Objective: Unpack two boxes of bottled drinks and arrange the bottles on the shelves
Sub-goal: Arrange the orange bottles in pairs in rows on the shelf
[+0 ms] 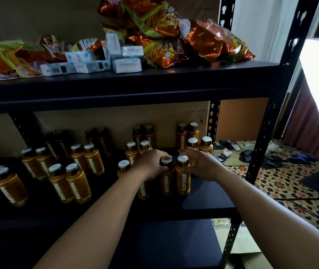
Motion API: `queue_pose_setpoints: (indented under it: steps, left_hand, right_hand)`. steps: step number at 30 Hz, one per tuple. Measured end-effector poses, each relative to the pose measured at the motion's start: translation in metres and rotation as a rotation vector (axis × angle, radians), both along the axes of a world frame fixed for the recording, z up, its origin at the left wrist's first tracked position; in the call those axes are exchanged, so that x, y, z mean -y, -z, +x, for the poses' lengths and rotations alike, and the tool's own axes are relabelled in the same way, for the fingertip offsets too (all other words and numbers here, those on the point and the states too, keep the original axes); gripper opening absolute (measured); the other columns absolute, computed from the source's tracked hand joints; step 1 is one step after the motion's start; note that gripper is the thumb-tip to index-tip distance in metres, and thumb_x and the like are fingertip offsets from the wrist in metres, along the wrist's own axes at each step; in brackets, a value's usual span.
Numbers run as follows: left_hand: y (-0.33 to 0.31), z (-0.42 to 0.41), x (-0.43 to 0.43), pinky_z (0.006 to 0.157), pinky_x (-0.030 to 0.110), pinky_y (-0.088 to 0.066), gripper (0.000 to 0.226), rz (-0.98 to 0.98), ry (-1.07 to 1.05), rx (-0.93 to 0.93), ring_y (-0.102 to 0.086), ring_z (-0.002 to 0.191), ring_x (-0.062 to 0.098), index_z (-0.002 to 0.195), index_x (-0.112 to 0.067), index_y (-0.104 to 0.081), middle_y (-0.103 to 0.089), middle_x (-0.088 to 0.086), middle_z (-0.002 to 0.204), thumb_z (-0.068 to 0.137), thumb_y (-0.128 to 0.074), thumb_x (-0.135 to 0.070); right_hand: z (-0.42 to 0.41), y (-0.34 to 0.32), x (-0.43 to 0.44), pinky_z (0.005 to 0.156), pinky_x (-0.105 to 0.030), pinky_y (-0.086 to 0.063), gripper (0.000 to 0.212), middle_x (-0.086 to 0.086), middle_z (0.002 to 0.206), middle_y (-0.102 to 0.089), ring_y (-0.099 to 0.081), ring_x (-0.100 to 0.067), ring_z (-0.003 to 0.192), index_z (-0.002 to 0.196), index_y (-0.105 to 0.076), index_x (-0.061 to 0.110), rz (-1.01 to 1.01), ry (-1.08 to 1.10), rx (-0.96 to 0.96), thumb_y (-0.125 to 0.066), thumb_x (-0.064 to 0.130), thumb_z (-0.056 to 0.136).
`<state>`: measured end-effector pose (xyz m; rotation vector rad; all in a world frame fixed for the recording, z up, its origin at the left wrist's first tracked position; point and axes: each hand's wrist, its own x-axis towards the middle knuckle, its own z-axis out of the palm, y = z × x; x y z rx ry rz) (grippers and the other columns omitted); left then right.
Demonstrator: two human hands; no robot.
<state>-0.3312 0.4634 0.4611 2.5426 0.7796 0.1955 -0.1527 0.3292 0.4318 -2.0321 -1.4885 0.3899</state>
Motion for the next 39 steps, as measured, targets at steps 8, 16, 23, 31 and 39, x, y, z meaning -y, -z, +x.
queue_pose_setpoints:
  steps: [8,16,23,31,39]
  left_hand:
    - [0.012,0.002,0.001,0.097,0.043,-0.052,0.048,0.028,0.015,0.001,-0.057,0.121,0.021,0.132,-0.039,-0.053,-0.057,-0.001,0.139,0.091,-0.072,-0.020]
    - [0.023,-0.003,0.001,0.072,0.028,-0.047,0.054,0.045,0.044,0.040,-0.061,0.107,0.021,0.137,-0.041,-0.047,-0.059,0.002,0.133,0.095,-0.066,-0.012]
    - [0.025,-0.005,0.003,0.081,0.032,-0.051,0.055,0.034,0.035,0.068,-0.059,0.114,0.022,0.138,-0.041,-0.047,-0.057,0.002,0.136,0.093,-0.069,-0.017]
    - [0.026,0.006,0.021,0.069,0.024,-0.043,0.059,-0.007,0.001,0.069,-0.054,0.106,0.014,0.141,-0.046,-0.045,-0.053,-0.003,0.143,0.095,-0.067,-0.016]
    - [0.030,0.019,0.041,0.103,0.044,-0.051,0.064,-0.077,0.002,0.125,-0.047,0.135,0.024,0.143,-0.048,-0.045,-0.046,-0.004,0.153,0.093,-0.067,-0.015]
  right_hand:
    - [-0.012,0.004,0.002,0.099,-0.043,-0.054,0.046,0.007,0.125,-0.066,-0.062,-0.015,0.114,0.130,-0.055,0.040,-0.012,0.083,-0.060,-0.078,0.036,0.090]
    - [-0.021,0.015,0.005,0.097,-0.047,-0.056,0.060,0.007,0.129,-0.064,-0.066,-0.017,0.111,0.129,-0.049,0.056,-0.002,0.138,-0.144,-0.080,0.041,0.080]
    - [-0.016,0.021,0.006,0.089,-0.034,-0.055,0.056,0.006,0.127,-0.064,-0.067,-0.016,0.107,0.133,-0.048,0.047,0.032,0.131,-0.121,-0.078,0.028,0.090]
    - [0.001,0.035,0.022,0.086,-0.040,-0.056,0.056,0.000,0.109,-0.067,-0.065,-0.022,0.096,0.137,-0.040,0.050,0.053,0.119,-0.045,-0.071,0.033,0.094]
    - [0.015,0.040,0.048,0.073,-0.026,-0.051,0.058,0.012,0.092,-0.062,-0.063,-0.009,0.084,0.144,-0.038,0.055,0.089,0.139,-0.055,-0.067,0.034,0.098]
